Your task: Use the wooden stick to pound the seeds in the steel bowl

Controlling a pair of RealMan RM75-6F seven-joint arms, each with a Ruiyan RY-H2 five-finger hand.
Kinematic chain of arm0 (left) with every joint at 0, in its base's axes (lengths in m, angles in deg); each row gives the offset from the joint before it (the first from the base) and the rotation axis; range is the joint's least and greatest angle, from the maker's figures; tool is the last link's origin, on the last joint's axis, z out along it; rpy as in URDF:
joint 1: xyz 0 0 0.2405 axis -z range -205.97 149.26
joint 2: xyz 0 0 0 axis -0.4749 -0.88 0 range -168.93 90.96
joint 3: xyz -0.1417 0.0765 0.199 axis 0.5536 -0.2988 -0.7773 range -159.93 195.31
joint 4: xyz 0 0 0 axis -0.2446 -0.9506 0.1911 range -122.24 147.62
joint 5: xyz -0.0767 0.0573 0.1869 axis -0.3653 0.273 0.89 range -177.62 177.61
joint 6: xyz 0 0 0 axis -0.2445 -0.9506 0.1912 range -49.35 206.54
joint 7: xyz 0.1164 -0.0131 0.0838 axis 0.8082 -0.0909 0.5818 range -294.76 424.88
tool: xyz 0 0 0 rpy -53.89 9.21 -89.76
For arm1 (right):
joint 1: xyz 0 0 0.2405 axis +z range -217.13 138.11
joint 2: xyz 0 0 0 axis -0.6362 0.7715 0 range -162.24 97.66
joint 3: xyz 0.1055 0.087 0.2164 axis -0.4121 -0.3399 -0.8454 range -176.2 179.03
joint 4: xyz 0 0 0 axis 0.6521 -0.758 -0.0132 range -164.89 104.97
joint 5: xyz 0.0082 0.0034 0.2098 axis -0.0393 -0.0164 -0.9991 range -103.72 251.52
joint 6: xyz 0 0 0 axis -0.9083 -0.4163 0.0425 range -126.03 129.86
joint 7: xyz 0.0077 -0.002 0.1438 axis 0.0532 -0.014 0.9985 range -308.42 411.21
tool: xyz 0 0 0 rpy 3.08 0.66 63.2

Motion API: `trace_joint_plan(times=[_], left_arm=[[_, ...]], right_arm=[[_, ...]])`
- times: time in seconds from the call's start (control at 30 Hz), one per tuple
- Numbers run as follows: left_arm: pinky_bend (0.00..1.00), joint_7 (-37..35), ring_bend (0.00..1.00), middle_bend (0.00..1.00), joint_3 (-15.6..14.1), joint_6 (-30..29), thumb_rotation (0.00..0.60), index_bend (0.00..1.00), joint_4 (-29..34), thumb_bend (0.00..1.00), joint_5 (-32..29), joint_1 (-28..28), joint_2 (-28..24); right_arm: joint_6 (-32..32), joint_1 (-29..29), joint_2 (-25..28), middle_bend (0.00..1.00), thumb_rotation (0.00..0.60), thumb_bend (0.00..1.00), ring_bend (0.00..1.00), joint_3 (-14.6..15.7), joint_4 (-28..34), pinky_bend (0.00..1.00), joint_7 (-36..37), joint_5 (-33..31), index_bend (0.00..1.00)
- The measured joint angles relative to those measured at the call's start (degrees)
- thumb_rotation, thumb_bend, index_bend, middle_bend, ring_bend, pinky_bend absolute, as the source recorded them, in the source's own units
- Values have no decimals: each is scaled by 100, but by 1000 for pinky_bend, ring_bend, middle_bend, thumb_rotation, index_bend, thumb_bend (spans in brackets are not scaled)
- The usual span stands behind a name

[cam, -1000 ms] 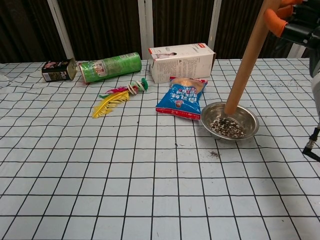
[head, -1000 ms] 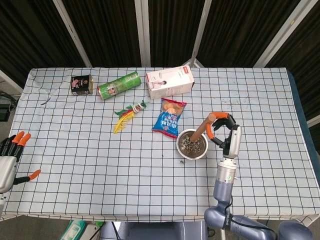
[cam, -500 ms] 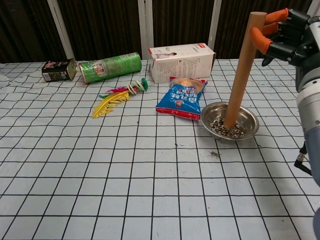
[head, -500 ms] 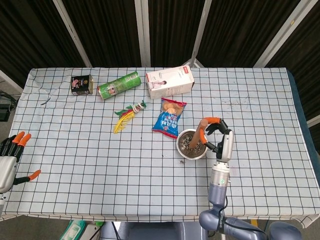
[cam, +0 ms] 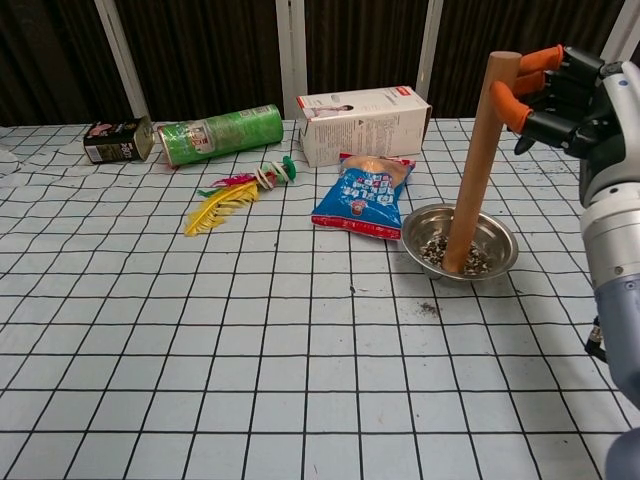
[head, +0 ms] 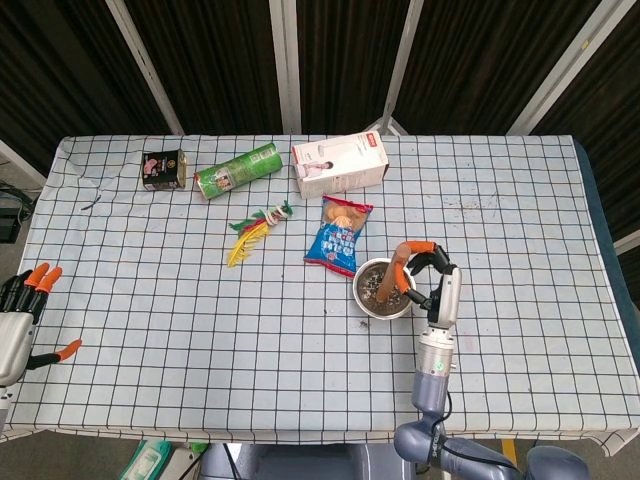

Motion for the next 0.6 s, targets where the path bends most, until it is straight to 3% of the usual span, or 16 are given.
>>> trace_joint_plan(times=[0.6], left_arm=[[0, -1, 0, 0, -1, -1, 600, 22, -4, 197, -5, 1, 2]], right_arm=[[4, -11, -118, 647, 600, 871, 596, -29, -135, 660, 66, 20, 739]])
